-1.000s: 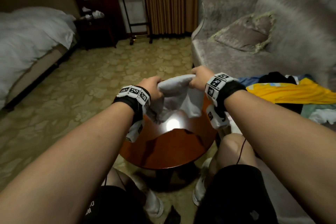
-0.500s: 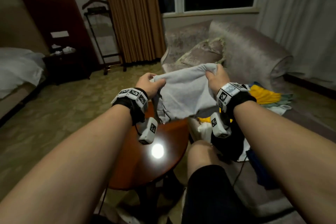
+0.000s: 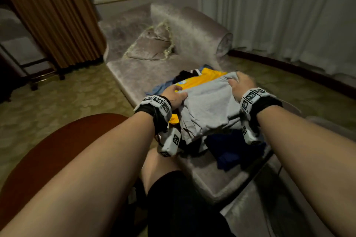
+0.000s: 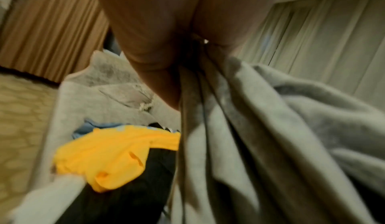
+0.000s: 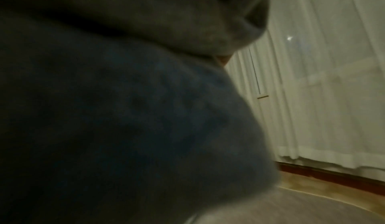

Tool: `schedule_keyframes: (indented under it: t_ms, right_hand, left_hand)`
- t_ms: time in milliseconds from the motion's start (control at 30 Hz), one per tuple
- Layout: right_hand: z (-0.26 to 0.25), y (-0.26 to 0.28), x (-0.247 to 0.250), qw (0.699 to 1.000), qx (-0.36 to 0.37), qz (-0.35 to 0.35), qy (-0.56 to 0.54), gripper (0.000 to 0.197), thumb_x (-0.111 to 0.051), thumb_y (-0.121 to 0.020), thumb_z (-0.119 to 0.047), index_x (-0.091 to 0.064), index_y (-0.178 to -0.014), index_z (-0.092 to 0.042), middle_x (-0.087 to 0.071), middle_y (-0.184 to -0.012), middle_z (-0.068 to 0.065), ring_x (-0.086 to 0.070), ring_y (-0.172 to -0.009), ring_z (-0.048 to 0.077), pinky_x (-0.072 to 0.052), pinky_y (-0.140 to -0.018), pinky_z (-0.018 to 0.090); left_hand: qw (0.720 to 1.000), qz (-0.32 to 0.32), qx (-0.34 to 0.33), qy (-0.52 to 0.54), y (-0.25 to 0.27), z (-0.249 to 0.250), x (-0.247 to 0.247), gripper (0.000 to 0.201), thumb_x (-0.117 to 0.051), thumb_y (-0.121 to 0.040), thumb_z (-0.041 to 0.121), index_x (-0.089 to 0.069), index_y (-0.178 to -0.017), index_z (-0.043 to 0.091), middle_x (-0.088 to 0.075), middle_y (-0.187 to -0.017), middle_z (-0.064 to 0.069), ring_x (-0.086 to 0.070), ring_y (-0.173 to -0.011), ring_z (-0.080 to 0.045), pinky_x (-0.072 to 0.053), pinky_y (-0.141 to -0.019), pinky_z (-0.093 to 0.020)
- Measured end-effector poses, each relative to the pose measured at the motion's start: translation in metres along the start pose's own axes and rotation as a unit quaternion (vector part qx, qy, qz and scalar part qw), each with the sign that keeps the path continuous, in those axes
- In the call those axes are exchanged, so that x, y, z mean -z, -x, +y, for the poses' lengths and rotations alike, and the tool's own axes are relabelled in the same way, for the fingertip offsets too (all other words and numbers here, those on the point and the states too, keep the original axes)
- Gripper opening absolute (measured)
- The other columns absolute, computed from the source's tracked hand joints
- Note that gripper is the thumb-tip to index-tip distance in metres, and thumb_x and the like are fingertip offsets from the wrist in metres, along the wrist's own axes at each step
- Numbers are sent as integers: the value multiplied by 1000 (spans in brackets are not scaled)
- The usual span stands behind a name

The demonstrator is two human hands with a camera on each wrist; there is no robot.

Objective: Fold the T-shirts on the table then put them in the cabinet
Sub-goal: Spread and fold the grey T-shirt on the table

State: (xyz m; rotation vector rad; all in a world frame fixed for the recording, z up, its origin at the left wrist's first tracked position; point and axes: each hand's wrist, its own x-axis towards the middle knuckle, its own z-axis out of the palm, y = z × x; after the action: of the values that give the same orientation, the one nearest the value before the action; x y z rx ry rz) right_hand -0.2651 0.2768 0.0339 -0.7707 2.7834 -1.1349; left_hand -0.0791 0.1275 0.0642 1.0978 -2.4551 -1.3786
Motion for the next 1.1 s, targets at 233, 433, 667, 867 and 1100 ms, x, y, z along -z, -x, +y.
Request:
schedule_keyframes:
  t_ms: [233,433,667,867,1100]
  right_hand:
    - [94,-23,-6,986,-88,-76,121,41,-49,-97,-35,-51,-132,-14,-51,-136,15,-50,-120,37,-43,-96,40]
    - [139,-31,-30,963,-133,-146,183,44,-47,-97,-36,-47,-136,-15,-49,-138,16,-49,-121,37,-43,-96,40]
    - [151,-18,-80,891,-178,-307,282,76,-47,-88,-62,-23,-149,-23,-11,-156,12,-20,-140,41,-27,-109,54]
    - [137,-18,-103,893,-191,-296,280,63,-51,-90,-48,-32,-145,-21,-11,-156,13,-24,-138,42,-32,-109,51]
    - [48,-39,-139,959,-77,-263,64,13,-59,-90,-22,-67,-95,-12,-59,-92,6,-58,-88,26,-48,-87,35]
  left_hand:
    - [993,-103,50,-8,-36,-10,-99,34,-49,-96,12,-51,-130,12,-62,-101,-7,-61,-80,-20,-52,-70,-33]
    - [979,-164,114,-35,-63,-40,-155,35,-50,-94,12,-52,-129,9,-60,-117,-14,-60,-102,-29,-52,-86,-35]
    - [932,-230,62,-275,-77,-81,-191,90,-63,-74,67,-24,-147,33,-23,-150,-11,-32,-133,-42,-33,-109,-50]
    - [952,-197,71,-223,-83,-80,-176,92,-71,-71,59,-28,-147,28,-33,-148,-9,-41,-130,-35,-41,-104,-45]
    - [991,-3,136,-14,-106,-83,-93,53,-64,-89,34,-45,-136,17,-61,-122,-10,-59,-107,-28,-49,-86,-35]
